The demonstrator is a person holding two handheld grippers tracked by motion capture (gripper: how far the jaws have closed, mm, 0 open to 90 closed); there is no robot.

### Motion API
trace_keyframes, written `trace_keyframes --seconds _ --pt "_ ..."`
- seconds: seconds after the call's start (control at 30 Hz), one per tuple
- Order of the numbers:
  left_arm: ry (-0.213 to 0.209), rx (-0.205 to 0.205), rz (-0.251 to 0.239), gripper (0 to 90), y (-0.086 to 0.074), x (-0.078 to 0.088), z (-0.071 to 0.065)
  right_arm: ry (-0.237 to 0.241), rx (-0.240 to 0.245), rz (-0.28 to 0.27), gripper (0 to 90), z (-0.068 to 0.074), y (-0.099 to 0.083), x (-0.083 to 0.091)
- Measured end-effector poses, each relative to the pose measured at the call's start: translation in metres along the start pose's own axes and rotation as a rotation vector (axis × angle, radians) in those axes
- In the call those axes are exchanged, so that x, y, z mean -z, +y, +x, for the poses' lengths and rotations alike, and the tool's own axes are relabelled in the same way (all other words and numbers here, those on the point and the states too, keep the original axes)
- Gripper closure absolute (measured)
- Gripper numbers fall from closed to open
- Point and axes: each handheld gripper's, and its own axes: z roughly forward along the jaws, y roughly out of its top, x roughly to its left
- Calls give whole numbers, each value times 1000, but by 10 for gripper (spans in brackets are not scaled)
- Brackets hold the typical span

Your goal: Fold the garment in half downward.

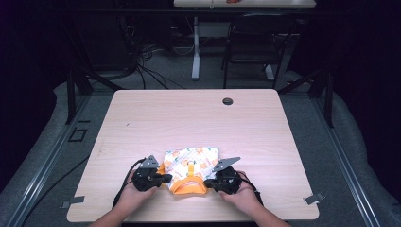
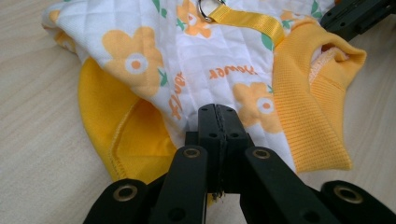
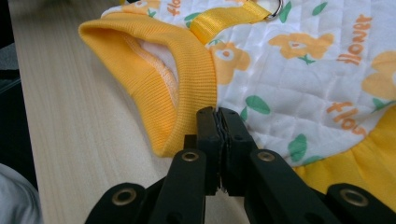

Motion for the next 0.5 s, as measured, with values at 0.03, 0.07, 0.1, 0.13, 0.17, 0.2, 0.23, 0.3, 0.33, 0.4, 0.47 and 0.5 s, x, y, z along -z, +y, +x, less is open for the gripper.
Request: trace_keyframes --seconds 0.03,0.07,0.1,0.13,0.17,0.2,0.23,0.3,0.33,0.4,0.47,0.5 --pt "0 8 0 899 2 -1 2 -2 1 2 876 -1 0 0" --pt "0 8 0 899 2 -1 2 -2 1 2 876 -1 0 0" --pt "7 16 -3 899 3 -3 5 -2 -12 -6 876 -2 1 -1" --pt "7 16 -3 899 3 -3 5 -2 -12 -6 876 -2 1 -1" --pt "12 20 -4 899 5 -4 6 2 -19 -3 876 -4 2 -1" --pt "13 19 -4 899 6 -4 7 2 -27 -15 876 -6 2 -2" --pt "13 29 -9 899 6 -5 8 2 -33 -16 876 -7 2 -3" --pt "15 30 -12 899 6 -5 10 0 -41 -23 875 -10 3 -3" --pt "17 37 -19 899 7 -6 11 -1 -45 -25 876 -10 4 -4" --pt "18 37 -18 899 7 -6 12 -2 -46 -27 875 -11 4 -4" --pt "23 43 -17 899 9 -8 13 -9 -48 -26 875 -13 5 -4" --pt "32 29 -9 899 12 -8 15 -13 -55 -33 875 -14 6 -5"
